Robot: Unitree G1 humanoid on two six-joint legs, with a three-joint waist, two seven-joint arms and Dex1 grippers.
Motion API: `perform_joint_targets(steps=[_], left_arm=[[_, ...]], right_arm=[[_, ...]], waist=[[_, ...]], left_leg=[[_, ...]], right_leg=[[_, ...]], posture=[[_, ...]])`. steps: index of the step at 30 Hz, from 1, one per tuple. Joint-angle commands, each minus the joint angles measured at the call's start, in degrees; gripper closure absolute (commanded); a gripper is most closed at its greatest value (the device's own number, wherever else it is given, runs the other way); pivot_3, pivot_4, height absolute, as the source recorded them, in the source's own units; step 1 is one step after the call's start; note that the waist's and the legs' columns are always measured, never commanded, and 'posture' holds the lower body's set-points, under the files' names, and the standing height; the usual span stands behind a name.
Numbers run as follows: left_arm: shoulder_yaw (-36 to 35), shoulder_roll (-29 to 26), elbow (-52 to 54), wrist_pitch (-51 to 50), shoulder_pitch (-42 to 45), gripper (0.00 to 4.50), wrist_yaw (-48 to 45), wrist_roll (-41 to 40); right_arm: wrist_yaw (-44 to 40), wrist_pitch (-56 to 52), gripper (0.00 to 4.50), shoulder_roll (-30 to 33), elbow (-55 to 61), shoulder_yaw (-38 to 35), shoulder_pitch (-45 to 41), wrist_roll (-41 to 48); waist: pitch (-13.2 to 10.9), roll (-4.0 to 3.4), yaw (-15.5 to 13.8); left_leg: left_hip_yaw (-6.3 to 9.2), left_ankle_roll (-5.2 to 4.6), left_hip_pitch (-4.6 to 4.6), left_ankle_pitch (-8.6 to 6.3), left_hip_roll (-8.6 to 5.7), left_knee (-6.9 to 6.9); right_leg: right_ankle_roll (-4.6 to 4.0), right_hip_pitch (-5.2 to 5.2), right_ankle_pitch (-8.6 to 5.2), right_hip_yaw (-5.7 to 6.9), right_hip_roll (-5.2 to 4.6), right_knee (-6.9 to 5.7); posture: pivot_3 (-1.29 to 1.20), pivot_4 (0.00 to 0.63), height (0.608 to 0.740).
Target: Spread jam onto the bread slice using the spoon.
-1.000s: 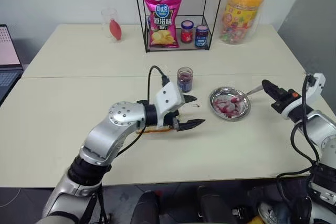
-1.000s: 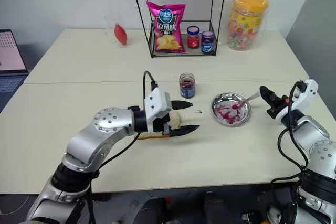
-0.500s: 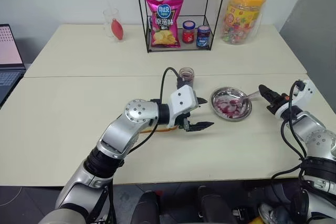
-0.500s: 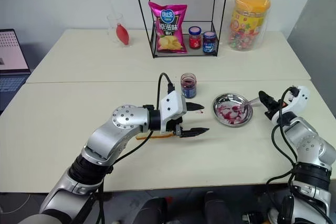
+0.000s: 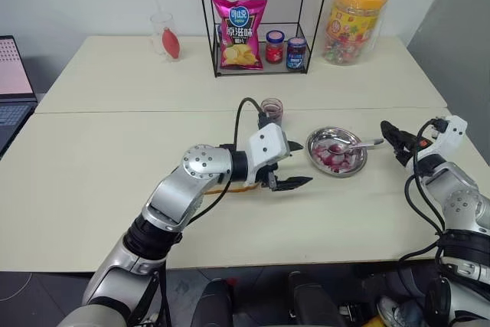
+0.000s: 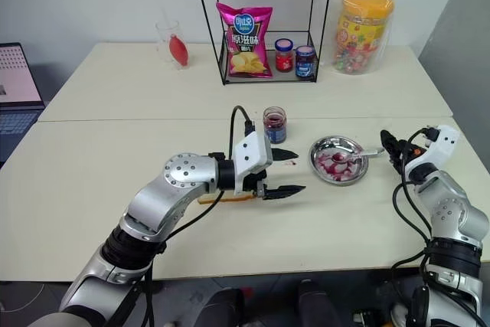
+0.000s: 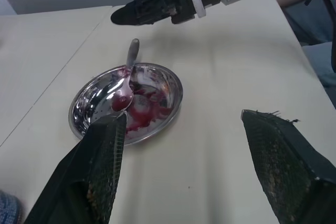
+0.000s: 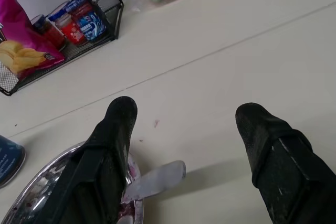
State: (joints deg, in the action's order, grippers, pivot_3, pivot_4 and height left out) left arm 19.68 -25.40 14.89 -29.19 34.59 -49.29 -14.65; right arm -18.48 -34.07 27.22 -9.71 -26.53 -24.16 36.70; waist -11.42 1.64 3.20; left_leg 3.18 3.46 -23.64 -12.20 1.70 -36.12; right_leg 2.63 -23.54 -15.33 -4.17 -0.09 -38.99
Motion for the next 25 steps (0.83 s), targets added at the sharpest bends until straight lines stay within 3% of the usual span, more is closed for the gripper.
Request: perform_joint_targets(steps=[1,3,8,10,17,25], left_arm=[[-3.69,-1.56,1.78,0.80,-0.25,0.87,0.34,-0.25],[-6.09,-3.87,2.66,-0.06,-1.93,0.87,-0.27,-1.22],[-21.09,-17.99,1.55,0.81,-11.23,0.05,-1.69,-1.60],[-25.68,-21.54,0.17,3.15,-14.13,0.05,-2.45,-1.82],[-34.82,-27.82,-1.16,4.93,-24.31,0.05,-5.18,-2.22],[-36.97,-28.21,0.34,4.23,-30.93,0.05,-9.35,-6.15]], right_arm=[[-2.09,1.60,1.15,1.95,6.26,0.26,0.94,-0.42],[-4.28,1.05,1.15,3.40,10.89,1.64,2.70,-0.19],[-18.31,-3.49,1.07,14.91,30.31,6.53,11.71,3.67],[-23.08,-2.77,1.07,19.31,33.24,7.27,15.08,2.75],[-35.56,0.83,1.07,27.96,35.45,5.48,23.41,1.06],[-37.80,1.72,1.07,28.77,34.78,3.79,23.09,1.52]], waist=[[0.00,-0.01,0.08],[0.01,-0.02,0.06],[-0.06,-0.16,0.55],[-0.05,-0.15,0.21],[-0.04,-0.06,-0.95],[-0.03,0.00,-1.26]], left_leg=[[0.00,0.00,0.01,0.00,0.00,0.00],[-0.01,0.00,0.02,0.00,0.00,0.00],[0.03,-0.01,0.13,-0.01,0.11,0.10],[0.13,-0.01,0.13,-0.01,0.16,0.10],[-0.14,0.00,0.28,-0.01,-0.08,-0.02],[-0.11,0.00,0.35,-0.01,0.00,0.00]], right_leg=[[0.00,0.00,0.00,-0.01,0.00,0.00],[0.01,0.01,0.00,-0.01,0.00,0.00],[-0.02,0.00,-0.10,0.00,0.08,-0.05],[-0.04,0.03,-0.14,0.11,0.12,-0.03],[0.01,0.33,-0.14,-0.02,-0.23,0.20],[0.01,0.32,-0.13,0.03,-0.16,0.11]], posture=[[0.00,0.150,0.740],[0.00,0.150,0.740],[0.00,0.150,0.740],[0.00,0.150,0.740],[0.00,0.150,0.740],[0.00,0.150,0.740]])
